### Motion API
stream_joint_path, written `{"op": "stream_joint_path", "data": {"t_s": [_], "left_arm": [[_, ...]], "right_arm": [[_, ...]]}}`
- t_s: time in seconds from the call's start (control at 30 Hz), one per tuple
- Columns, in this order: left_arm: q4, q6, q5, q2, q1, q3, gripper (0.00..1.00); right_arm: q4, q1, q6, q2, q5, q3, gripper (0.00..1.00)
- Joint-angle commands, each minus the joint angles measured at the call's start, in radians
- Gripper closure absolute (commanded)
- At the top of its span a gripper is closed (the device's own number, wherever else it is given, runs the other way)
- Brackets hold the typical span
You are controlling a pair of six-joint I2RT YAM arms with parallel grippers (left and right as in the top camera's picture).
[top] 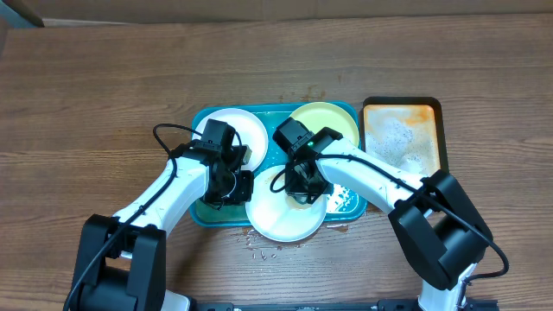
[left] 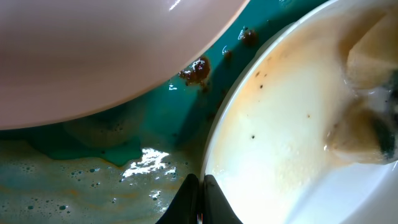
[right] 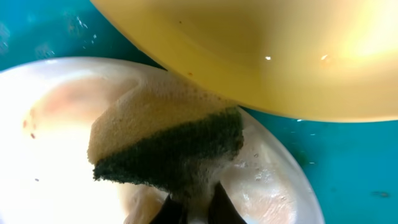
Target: Clean dirty plates on tray and stack at the side
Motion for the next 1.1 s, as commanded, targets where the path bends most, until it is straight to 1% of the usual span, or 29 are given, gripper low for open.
{"op": "stream_joint_path", "data": {"t_s": [0.0, 0.2, 0.33, 0.37, 0.43, 0.53, 0.57, 0.6, 0.7, 0.73, 0.8, 0.9, 1.07], "left_arm": [[-0.002, -0.01, -0.023, 0.006, 0.002, 0.001, 0.96], [-0.003, -0.01, -0.013, 0.006, 0.005, 0.01, 0.96], [-0.003, -0.01, 0.002, 0.006, 0.005, 0.01, 0.96], [-0.003, -0.01, 0.003, 0.006, 0.005, 0.01, 0.93], [0.001, -0.01, 0.003, 0.006, 0.005, 0.01, 0.64], [0.005, -0.01, 0.003, 0.006, 0.004, 0.01, 0.51], [0.005, -0.01, 0.003, 0.006, 0.004, 0.01, 0.39], [0.007, -0.01, 0.003, 0.006, 0.004, 0.01, 0.32], [0.009, -0.011, 0.004, 0.006, 0.004, 0.01, 0.22], [0.009, -0.011, 0.004, 0.006, 0.004, 0.01, 0.22], [0.008, -0.011, 0.004, 0.006, 0.004, 0.01, 0.24], [0.004, -0.011, 0.016, 0.006, 0.004, 0.01, 0.41], [-0.003, -0.039, 0.037, 0.006, -0.008, -0.005, 0.5]], "right_arm": [[-0.026, -0.01, -0.108, -0.012, 0.105, -0.04, 0.96], [-0.026, -0.024, -0.135, -0.197, 0.162, -0.023, 0.96], [-0.04, -0.077, -0.136, -0.306, 0.166, -0.022, 0.96], [-0.053, -0.1, -0.136, -0.323, 0.166, -0.022, 0.96], [-0.089, -0.167, -0.139, -0.347, 0.166, -0.022, 0.96], [-0.124, -0.257, -0.183, -0.347, 0.165, -0.023, 0.96], [-0.13, -0.288, -0.199, -0.344, 0.165, -0.024, 0.96], [-0.134, -0.314, -0.223, -0.344, 0.16, -0.025, 0.96], [-0.139, -0.387, -0.309, -0.343, 0.105, -0.032, 0.96], [-0.144, -0.408, -0.339, -0.343, 0.095, -0.035, 0.96], [-0.156, -0.446, -0.344, -0.343, 0.113, -0.04, 0.96], [-0.154, -0.504, -0.34, -0.341, 0.126, -0.048, 0.96], [-0.153, -0.586, -0.341, -0.334, 0.127, -0.05, 0.96]]}}
